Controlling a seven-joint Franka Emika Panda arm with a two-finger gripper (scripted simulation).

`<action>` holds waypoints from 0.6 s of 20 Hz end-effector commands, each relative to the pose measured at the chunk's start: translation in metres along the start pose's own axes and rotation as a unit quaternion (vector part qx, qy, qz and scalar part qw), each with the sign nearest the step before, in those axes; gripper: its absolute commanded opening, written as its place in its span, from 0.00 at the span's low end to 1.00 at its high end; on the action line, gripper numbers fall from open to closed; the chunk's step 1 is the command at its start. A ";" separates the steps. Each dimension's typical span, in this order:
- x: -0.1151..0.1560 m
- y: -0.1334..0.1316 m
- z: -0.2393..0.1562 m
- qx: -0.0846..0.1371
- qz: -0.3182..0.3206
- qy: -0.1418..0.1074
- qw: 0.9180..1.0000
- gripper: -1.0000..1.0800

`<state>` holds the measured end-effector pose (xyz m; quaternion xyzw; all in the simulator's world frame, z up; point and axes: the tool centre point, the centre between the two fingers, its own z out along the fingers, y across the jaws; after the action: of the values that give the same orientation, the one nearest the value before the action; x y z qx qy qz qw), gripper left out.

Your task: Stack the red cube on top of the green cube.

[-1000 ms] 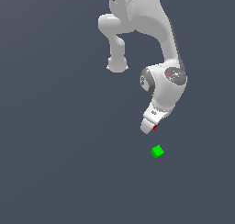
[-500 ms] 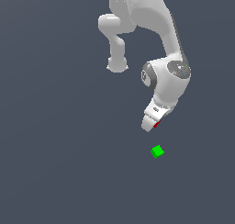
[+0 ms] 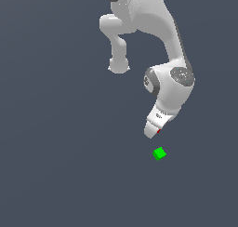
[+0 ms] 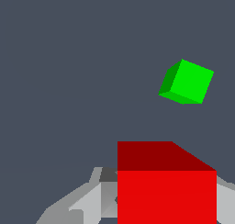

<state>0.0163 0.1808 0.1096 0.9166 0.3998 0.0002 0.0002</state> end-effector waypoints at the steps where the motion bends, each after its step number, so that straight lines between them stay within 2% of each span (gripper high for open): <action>1: 0.006 0.006 0.004 0.000 0.000 0.000 1.000 0.00; 12: 0.043 0.039 0.028 0.000 0.000 0.000 1.000 0.00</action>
<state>0.0666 0.1851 0.0842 0.9167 0.3996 -0.0003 0.0004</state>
